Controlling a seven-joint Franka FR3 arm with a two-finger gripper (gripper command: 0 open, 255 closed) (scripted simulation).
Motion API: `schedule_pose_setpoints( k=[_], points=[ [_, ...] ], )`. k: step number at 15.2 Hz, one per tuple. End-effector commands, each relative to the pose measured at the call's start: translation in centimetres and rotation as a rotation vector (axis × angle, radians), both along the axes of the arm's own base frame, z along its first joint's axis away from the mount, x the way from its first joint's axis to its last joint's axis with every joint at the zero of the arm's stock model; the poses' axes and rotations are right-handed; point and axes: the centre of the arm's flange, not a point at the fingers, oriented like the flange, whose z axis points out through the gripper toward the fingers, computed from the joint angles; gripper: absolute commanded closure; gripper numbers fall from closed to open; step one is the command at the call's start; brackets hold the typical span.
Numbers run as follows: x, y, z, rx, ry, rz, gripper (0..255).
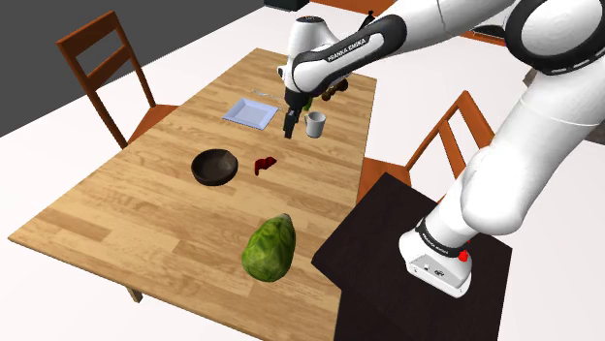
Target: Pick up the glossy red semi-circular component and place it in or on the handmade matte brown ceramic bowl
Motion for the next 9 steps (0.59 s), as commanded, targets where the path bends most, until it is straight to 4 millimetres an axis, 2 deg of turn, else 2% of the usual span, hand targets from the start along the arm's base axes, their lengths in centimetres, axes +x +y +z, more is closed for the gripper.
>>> schedule_pose_setpoints(
  k=[1, 9],
  points=[
    [1.5, 0.4, -2.2, -0.009, 0.007, 0.022, 0],
    [7.5, 2.3, -11.1, -0.043, 0.032, 0.106, 0]
  ],
)
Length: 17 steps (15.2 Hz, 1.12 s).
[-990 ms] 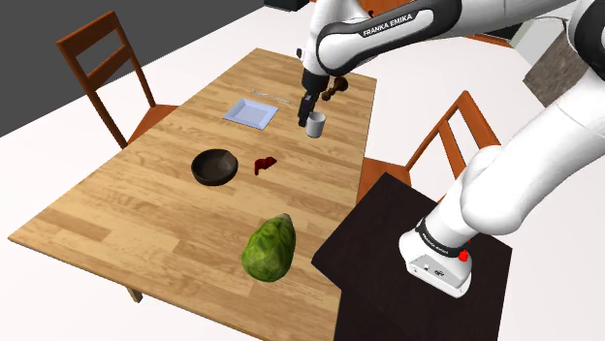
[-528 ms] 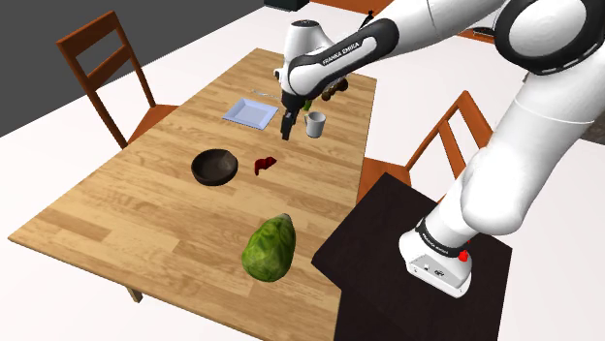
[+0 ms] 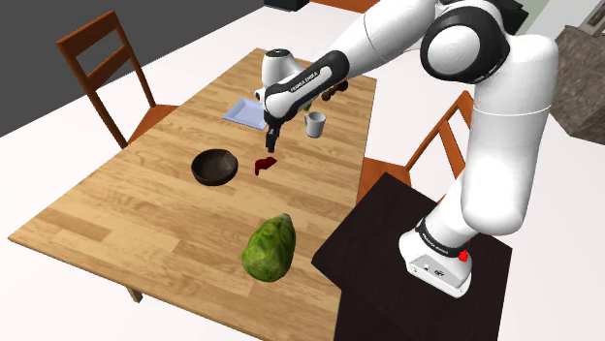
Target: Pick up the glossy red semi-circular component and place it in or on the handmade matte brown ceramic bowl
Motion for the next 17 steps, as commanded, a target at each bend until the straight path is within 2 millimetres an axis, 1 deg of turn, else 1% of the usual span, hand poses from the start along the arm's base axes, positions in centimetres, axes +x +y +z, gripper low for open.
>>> schedule_pose_setpoints(
  k=[1, 4, 5, 11, 12, 17],
  points=[
    [1.3, 0.5, -2.4, -0.009, 0.006, 0.022, 0],
    [3.4, 1.3, -5.8, -0.022, 0.015, 0.053, 0],
    [3.5, 1.3, -5.8, -0.022, 0.015, 0.054, 0],
    [3.5, 1.1, -9.0, -0.022, 0.015, 0.054, 0],
    [3.5, 1.0, -9.8, -0.022, 0.015, 0.054, 0],
    [3.5, 1.0, -9.8, -0.022, 0.015, 0.054, 0]
  ],
)
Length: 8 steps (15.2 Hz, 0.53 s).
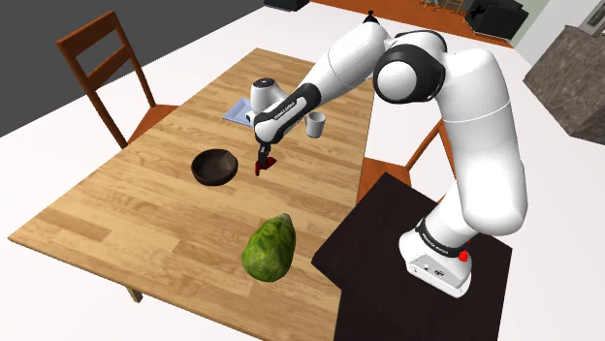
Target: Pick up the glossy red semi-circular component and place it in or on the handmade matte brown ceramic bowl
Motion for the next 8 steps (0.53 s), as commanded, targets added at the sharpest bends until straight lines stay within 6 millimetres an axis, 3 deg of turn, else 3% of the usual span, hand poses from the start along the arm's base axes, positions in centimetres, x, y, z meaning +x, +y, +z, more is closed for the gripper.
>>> schedule_pose_setpoints(
  k=[1, 3, 4, 8],
  points=[
    [0.0, 0.0, -0.02, 0.0, 0.0, 0.0, 0],
    [0.0, 0.0, -0.01, 0.0, 0.0, 0.0, 0],
    [0.0, 0.0, -0.01, 0.0, 0.0, 0.0, 255],
    [0.0, 0.01, -0.01, 0.0, 0.0, 0.0, 255]
  ],
)
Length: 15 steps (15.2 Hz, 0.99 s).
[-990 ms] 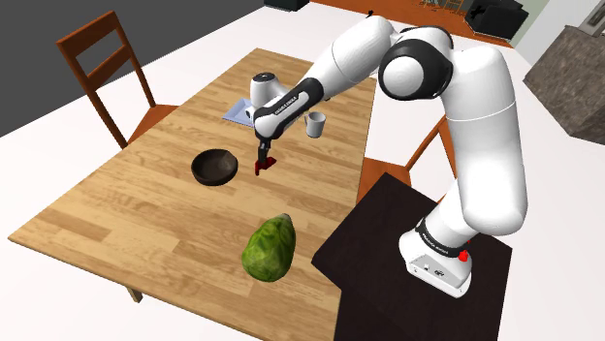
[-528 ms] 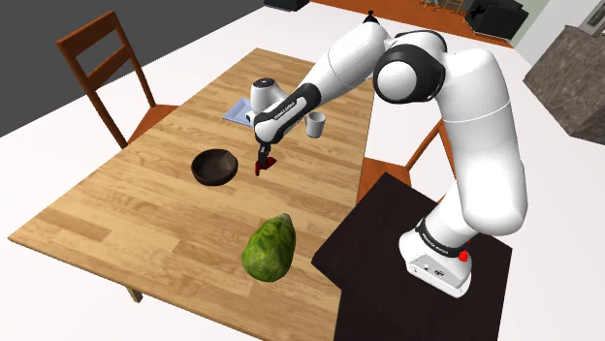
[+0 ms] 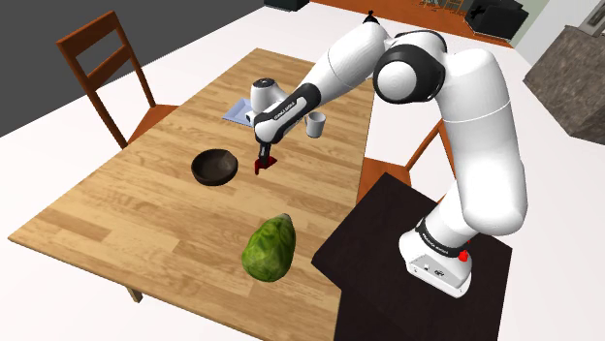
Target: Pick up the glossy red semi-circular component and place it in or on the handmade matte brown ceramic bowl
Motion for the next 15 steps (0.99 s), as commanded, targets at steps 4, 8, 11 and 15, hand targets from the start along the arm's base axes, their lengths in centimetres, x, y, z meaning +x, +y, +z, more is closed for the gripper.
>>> schedule_pose_setpoints(
  k=[4, 8, 11, 15],
  points=[
    [0.0, 0.0, 0.0, 0.0, 0.0, 0.0, 255],
    [0.0, 0.0, 1.6, 0.0, 0.0, 0.0, 255],
    [0.0, 0.0, 3.2, 0.0, 0.0, 0.0, 255],
    [0.0, 0.0, 5.3, 0.0, 0.0, 0.0, 255]
  ],
)
